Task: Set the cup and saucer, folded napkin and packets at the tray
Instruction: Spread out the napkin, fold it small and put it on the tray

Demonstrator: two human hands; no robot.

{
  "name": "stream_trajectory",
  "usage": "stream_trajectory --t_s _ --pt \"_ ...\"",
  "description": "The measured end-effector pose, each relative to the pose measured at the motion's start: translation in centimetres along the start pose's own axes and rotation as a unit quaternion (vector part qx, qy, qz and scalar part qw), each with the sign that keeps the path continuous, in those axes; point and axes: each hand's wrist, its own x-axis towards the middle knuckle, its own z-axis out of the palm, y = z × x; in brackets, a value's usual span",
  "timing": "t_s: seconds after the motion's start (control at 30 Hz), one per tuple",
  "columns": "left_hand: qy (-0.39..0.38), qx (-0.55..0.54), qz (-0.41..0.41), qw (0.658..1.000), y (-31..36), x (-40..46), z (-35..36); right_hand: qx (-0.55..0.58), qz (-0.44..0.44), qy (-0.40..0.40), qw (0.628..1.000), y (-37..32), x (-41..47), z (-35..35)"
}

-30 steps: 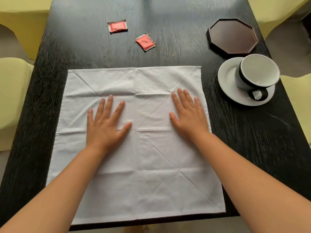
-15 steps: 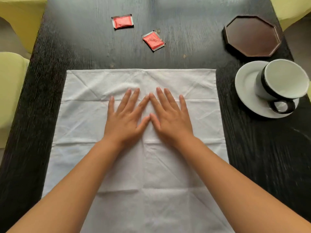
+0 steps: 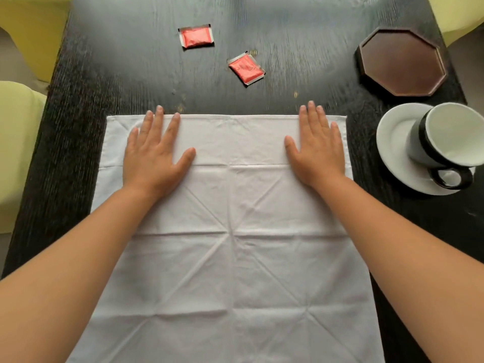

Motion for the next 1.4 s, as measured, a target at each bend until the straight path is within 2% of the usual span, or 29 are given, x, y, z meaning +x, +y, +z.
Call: stream_trajectory --t_s 0.17,0.33,0.63,0.83,1.0,1.13,1.27,1.4 --pt "0.0 -0.007 -0.06 0.998 -2.0 -2.1 -0.5 -0.011 0.03 -0.001 0.999 2.2 -1.8 -0.8" --pt "-0.021 -0.003 -0.084 0.996 -2.4 -7.6 -1.3 -0.009 0.046 -0.01 0.999 2.3 -7.3 -1.1" --pt "-0.114 0.008 0.083 0.99 -0.5 -25.9 -0.9 -0.024 -0.08 -0.108 0.991 1.3 -26.4 -0.7" --pt "-0.15 0.061 0.16 0.974 -2.9 -32.3 -1.7 -0.053 -0.159 -0.129 0.978 2.3 -33.9 -0.9" --pt "-0.151 0.065 0.164 0.973 -4.2 -33.5 -3.0 -0.029 -0.215 -0.086 0.972 3.7 -34.9 -2.0" --pt "-0.112 0.046 0.177 0.977 -4.7 -34.0 -3.6 -0.022 -0.259 -0.022 0.965 4.0 -34.6 -2.5" --pt "-0.082 0.045 0.189 0.977 -4.5 -34.8 -3.8 -0.027 -0.271 -0.027 0.962 4.3 -35.0 -2.7" --pt "-0.029 0.009 0.189 0.982 -4.7 -36.1 -3.7 -0.006 -0.277 0.034 0.96 4.9 -35.8 -2.1"
